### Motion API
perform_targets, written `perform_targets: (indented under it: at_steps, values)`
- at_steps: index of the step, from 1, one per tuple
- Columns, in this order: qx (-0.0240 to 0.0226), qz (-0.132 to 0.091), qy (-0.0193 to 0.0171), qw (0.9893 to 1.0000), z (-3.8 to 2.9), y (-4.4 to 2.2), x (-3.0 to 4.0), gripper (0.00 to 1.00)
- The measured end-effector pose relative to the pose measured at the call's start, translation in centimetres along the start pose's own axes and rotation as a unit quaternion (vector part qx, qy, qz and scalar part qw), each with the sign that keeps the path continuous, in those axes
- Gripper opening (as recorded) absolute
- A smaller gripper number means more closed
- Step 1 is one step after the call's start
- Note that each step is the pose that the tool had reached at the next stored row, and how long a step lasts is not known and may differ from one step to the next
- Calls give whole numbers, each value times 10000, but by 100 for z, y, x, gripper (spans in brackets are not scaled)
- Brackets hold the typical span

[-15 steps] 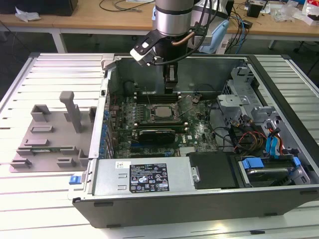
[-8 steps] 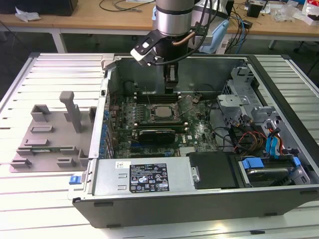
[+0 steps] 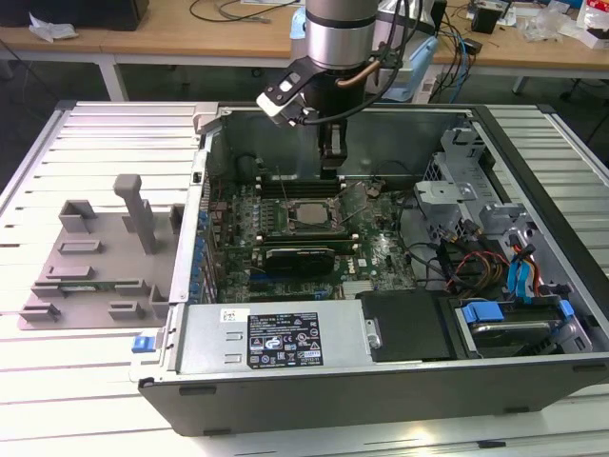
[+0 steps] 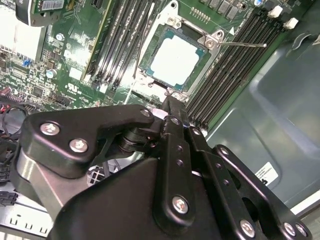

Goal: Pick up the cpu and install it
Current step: 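Close the cpu cover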

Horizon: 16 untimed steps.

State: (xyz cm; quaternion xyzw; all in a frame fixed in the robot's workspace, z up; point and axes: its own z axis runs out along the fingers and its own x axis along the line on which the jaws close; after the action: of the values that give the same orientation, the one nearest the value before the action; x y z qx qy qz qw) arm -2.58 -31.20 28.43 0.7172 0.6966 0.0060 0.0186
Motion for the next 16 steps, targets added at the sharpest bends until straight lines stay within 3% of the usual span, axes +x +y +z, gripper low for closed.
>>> perform_targets:
  at_steps: [16]
  values:
    - [0,0,0,10000,6,167,5,11]
